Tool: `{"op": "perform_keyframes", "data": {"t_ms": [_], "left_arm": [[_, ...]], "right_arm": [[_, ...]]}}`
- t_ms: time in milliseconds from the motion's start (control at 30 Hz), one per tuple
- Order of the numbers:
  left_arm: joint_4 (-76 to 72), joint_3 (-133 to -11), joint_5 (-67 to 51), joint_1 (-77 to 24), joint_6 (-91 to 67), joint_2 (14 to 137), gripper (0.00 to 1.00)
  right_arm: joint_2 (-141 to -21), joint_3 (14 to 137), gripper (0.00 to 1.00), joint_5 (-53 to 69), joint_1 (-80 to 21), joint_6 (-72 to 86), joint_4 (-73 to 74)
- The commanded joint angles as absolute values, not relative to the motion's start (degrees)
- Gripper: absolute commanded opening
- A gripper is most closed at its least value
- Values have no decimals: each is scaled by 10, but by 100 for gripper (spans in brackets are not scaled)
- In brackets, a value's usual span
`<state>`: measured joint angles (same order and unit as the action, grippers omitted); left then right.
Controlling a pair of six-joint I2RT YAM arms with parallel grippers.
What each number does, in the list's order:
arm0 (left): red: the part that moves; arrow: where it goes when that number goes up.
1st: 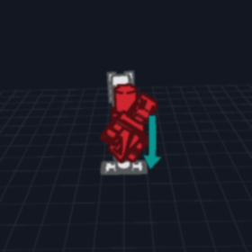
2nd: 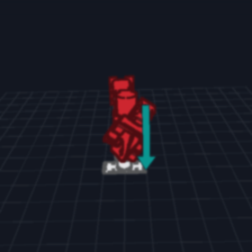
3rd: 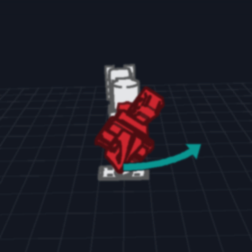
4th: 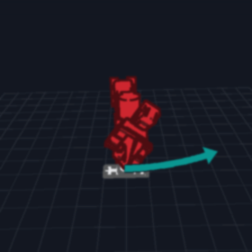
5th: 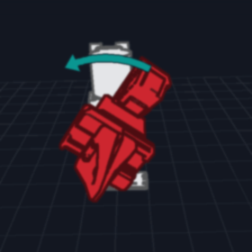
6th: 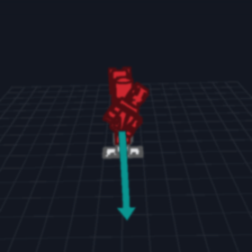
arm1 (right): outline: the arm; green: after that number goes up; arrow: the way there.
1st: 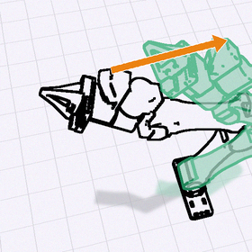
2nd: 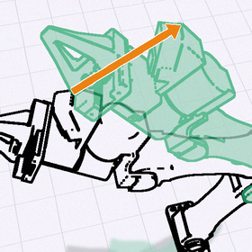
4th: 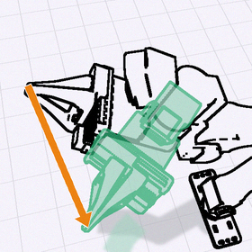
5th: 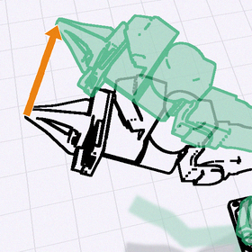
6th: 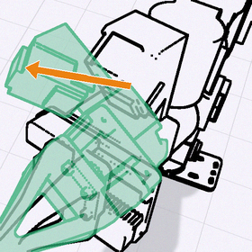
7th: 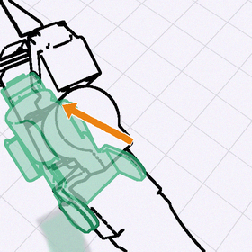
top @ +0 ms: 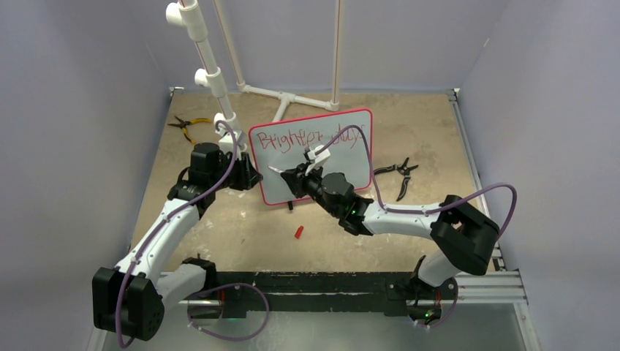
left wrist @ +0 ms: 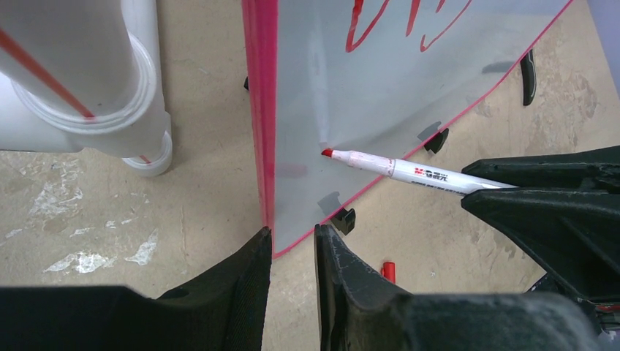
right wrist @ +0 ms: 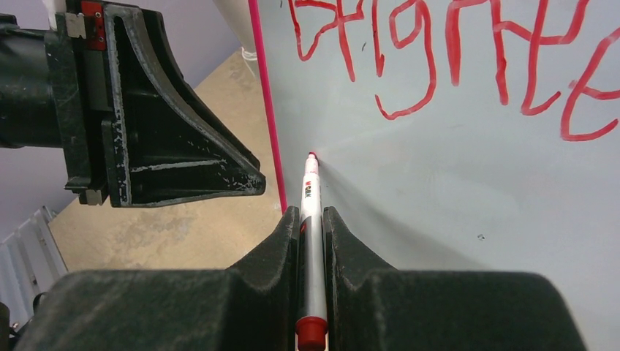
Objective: Write a sentence on the whiteboard
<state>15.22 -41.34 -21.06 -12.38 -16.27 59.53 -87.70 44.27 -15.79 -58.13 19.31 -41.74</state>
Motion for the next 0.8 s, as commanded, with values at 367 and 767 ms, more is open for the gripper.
{"op": "perform_keyframes", "data": {"t_ms": [367,767], "left_arm": [[139,-410,-216,-120,-160,595,26],[138,-410,-218,-120,-160,595,26]], "right_arm": [[-890,452,0,-153,-590,172,-404],[-875,451,0,-203,-592,177,-372]]}}
